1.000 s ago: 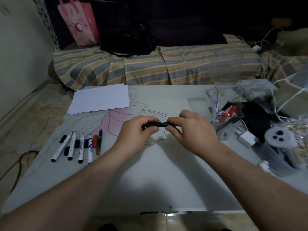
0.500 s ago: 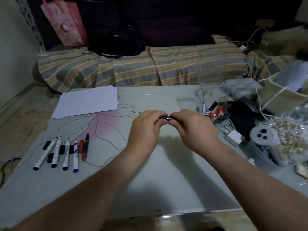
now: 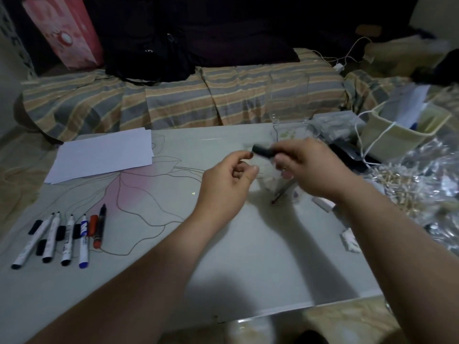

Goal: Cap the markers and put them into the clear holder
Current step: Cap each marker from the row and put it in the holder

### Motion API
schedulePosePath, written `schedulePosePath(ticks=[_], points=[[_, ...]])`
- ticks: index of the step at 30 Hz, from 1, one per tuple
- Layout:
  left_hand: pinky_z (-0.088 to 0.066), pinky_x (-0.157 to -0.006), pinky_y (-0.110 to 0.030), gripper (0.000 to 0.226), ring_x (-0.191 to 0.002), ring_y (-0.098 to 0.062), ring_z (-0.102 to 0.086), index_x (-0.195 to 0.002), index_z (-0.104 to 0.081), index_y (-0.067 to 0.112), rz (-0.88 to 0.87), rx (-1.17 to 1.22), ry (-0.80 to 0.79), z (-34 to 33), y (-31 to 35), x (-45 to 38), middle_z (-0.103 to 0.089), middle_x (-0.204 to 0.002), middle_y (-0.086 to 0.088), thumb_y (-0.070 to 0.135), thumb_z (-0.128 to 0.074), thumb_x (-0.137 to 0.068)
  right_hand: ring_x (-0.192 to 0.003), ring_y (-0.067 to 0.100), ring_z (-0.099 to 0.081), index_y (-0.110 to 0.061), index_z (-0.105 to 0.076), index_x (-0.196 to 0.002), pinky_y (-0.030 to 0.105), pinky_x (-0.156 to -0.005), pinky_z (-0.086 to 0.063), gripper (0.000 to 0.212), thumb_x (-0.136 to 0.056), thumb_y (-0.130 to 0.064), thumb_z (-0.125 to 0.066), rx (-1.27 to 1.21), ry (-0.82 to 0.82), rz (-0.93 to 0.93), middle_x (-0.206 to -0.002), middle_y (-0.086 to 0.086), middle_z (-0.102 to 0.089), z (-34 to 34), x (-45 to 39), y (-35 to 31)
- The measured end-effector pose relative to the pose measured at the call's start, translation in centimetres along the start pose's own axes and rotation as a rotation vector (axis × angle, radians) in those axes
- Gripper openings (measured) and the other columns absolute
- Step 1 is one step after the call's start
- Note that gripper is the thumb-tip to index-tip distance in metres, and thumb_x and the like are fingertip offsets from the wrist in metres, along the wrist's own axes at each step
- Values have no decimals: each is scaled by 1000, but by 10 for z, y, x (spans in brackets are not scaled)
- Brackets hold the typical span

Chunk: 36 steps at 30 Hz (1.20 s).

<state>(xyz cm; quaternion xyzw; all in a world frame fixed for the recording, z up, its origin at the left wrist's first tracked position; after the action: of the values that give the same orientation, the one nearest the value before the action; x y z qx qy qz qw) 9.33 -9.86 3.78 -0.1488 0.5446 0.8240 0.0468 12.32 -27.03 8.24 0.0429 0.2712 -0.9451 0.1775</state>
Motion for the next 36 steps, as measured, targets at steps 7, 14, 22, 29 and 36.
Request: schedulePosePath(ticks=[7,14,22,29,36], points=[[-49,-90,-26,20,-95,-6,-63,-109,-74,29,-89,-419,-278,-35,-24,5,-73,-101,14,27,-60,-95,-84,12,-66,-25,-63,-108,29,-71,-52,11,-98,-28,-63,-272,481,-226,-93,-5,-68,31,10,68],[-47,-94,-34,24,-107,-15,-55,-113,-70,35,-61,-706,-395,3,-65,14,-69,-106,14,35,-55,-94,-108,37,-46,-29,-55,-131,46,-83,-42,30,-102,-31,-45,335,262,-160,-120,10,-63,-5,-3,54],[-55,-90,-37,14,-101,-22,-65,-99,-71,39,389,-945,-280,179,-152,32,-71,-105,7,42,-61,-89,-115,39,-43,-24,-63,-131,50,-88,-42,38,-94,-34,-58,354,428,-67,-129,11,-51,-33,-14,-24],[-57,-82,-33,18,-90,-20,-67,-103,-76,33,569,-953,-166,269,-202,59,-75,-104,2,30,-64,-90,-108,33,-56,-26,-68,-121,47,-93,-50,38,-86,-28,-53,91,15,167,-115,5,-62,-181,-29,-143],[-58,-70,-37,14,-76,-19,-63,-90,-74,38,452,-966,-112,266,-208,54,-63,-85,5,30,-65,-83,-121,25,-42,-35,-45,-143,45,-91,-48,48,-97,-47,-46,135,-478,378,-133,-1,-44,-322,0,-232]])
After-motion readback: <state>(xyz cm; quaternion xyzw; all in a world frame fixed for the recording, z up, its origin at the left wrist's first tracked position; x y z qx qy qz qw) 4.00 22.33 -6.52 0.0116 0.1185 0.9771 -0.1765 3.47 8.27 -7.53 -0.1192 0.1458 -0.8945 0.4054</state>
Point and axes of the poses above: each hand's wrist, its own x-axis away from the middle knuckle, its own z-axis out of the back of the hand, y = z × x, the point moved 10 cm from there along -x, towards the middle knuckle
